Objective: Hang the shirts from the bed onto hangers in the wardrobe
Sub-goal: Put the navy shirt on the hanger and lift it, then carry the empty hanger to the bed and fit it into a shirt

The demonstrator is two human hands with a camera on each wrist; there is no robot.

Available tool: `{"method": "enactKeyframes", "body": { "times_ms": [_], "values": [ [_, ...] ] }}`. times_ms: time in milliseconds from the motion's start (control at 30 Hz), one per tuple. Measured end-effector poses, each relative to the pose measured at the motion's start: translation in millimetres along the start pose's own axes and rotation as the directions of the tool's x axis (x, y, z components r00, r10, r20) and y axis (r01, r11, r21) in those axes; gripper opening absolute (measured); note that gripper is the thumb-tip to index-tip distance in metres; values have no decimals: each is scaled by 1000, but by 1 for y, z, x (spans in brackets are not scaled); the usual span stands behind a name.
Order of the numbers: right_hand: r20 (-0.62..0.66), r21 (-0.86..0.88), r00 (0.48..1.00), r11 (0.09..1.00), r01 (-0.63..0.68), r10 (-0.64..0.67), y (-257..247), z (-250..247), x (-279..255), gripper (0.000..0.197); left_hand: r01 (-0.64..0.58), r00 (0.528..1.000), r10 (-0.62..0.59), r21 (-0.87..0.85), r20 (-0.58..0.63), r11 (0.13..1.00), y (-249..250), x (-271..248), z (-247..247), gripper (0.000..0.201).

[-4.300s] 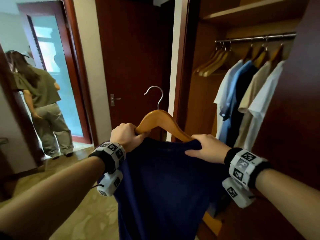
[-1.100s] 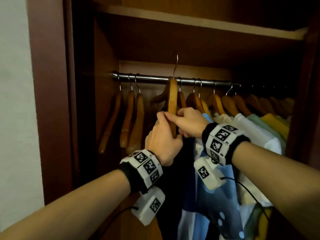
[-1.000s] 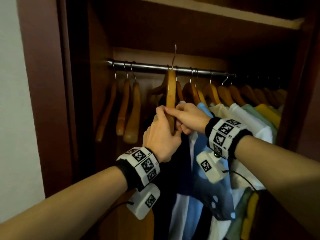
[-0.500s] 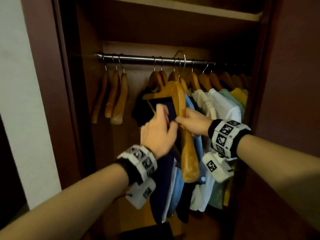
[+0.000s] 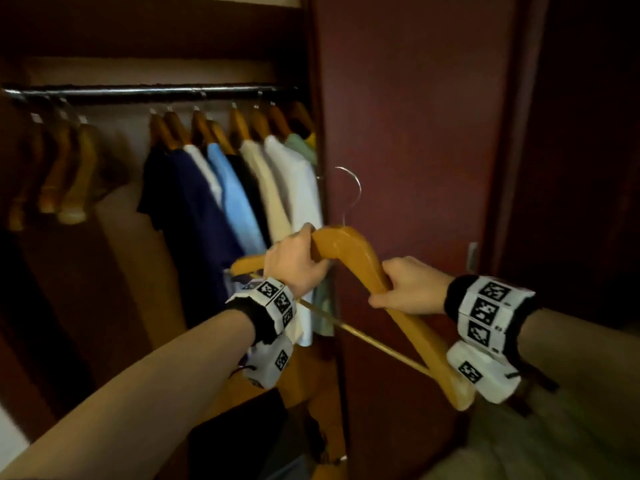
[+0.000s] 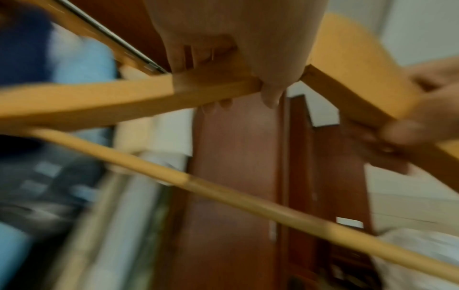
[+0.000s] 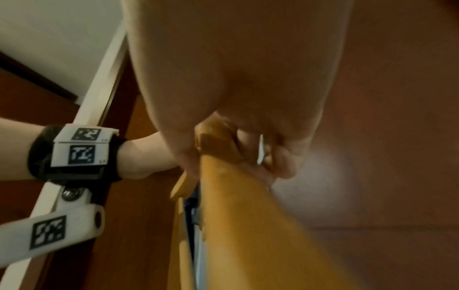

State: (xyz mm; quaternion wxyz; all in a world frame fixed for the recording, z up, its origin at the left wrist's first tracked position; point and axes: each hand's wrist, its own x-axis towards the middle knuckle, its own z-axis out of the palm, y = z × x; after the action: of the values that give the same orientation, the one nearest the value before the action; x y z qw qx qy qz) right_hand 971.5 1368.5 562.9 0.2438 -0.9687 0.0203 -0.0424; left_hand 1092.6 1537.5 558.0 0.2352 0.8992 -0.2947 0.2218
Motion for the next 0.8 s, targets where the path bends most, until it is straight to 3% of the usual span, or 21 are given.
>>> {"method": "enactKeyframes", "body": {
  "times_ms": [133,300,500,633,800],
  "values": [
    [-160,174,952,957,-232,260,83,-11,-51,17,-66,992,75,-93,102,993,91,-15,58,51],
    [-312,255,746,808,-532,589,182,-21,-132,20,-140,929,221,-272,296,952,207,-30,131,31],
    [-300,373,449,537,-757,842,302,-18,-252,20,-277,736,443,-369,511,887,357,-70,246,23],
    [-310,434,239,361,-825,920,383,-18,-330,23,-317,612,567,-486,551,815,460,-105,317,13],
    [-296,500,7,161,-851,955,472,-35,-410,28,-317,466,688,-621,556,717,583,-139,400,19]
  ]
}}
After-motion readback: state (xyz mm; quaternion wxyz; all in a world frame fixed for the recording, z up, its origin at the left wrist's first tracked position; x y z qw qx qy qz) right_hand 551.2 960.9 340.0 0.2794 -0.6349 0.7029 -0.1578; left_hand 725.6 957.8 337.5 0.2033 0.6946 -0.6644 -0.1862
